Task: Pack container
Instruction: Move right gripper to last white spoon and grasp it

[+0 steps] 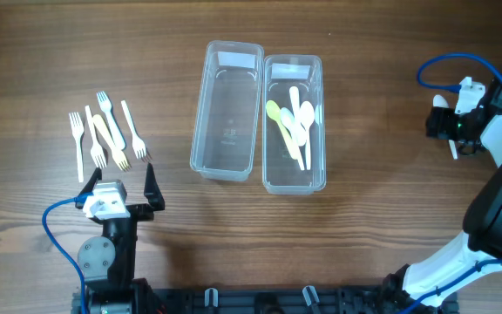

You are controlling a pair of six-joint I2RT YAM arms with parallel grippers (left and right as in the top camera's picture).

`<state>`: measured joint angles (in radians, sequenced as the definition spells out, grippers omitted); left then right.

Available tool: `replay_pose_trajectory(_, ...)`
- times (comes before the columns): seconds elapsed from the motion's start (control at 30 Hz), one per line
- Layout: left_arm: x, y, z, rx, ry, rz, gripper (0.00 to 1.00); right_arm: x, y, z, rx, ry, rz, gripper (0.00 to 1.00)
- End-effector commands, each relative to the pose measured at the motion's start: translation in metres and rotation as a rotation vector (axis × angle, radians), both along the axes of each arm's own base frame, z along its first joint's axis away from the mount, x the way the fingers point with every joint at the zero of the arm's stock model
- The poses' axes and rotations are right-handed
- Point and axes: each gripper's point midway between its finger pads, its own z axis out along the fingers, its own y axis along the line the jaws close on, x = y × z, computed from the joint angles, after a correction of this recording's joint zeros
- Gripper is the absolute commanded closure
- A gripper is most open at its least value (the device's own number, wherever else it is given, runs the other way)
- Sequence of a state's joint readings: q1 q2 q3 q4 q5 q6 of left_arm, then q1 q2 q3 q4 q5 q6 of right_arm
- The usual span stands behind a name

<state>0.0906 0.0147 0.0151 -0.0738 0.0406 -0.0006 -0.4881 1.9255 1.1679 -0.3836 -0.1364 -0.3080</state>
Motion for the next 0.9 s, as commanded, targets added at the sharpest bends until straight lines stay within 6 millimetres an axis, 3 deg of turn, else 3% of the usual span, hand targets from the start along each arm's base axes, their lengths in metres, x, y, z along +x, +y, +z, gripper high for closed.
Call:
replay_pose_trajectory(0.0, 0.0, -0.004, -0.002, 0.018, 0.0, -0.022, 0.0, 0.002, 0.005, -0.015, 0.025, 0.021, 0.031, 0.17)
replay_pose_trajectory(0.17, 0.0, -0.004, -0.002, 0.018, 0.0, -0.022, 0.0, -0.001, 0.007, -0.026, 0.034, 0.047, 0.044, 0.15)
replay_pose_trajectory(0.27, 0.0, -0.004, -0.002, 0.018, 0.0, -0.022, 0.0, 0.0, 0.007, -0.026, 0.033, 0.046, 0.044, 0.23)
replay_pose_trajectory(0.3, 0.0, -0.004, -0.002, 0.018, 0.0, -0.022, 0.0, 0.0, 0.007, -0.026, 0.034, 0.046, 0.044, 0.32)
replay_pose_trajectory(0.4, 0.0, -0.004, -0.002, 0.018, 0.0, -0.022, 0.0, 0.003, 0.013, -0.025, 0.064, 0.026, 0.054, 0.78)
replay_pose_trajectory(0.43, 0.0, -0.004, -0.002, 0.018, 0.0, -0.022, 0.0, 0.004, 0.015, -0.024, 0.084, 0.018, 0.045, 0.9)
replay_pose_trajectory(0.47, 0.0, -0.004, -0.002, 0.018, 0.0, -0.022, 0.0, 0.004, 0.015, -0.024, 0.098, 0.017, 0.013, 0.95)
replay_pose_trajectory(0.73, 0.0, -0.004, -0.002, 0.018, 0.0, -0.022, 0.0, 0.0, 0.018, -0.026, 0.188, 0.033, -0.16, 0.96)
replay_pose_trajectory(0.87, 0.0, -0.004, -0.002, 0.018, 0.0, -0.022, 0.0, 0.0, 0.036, -0.023, 0.297, 0.032, -0.19, 0.96)
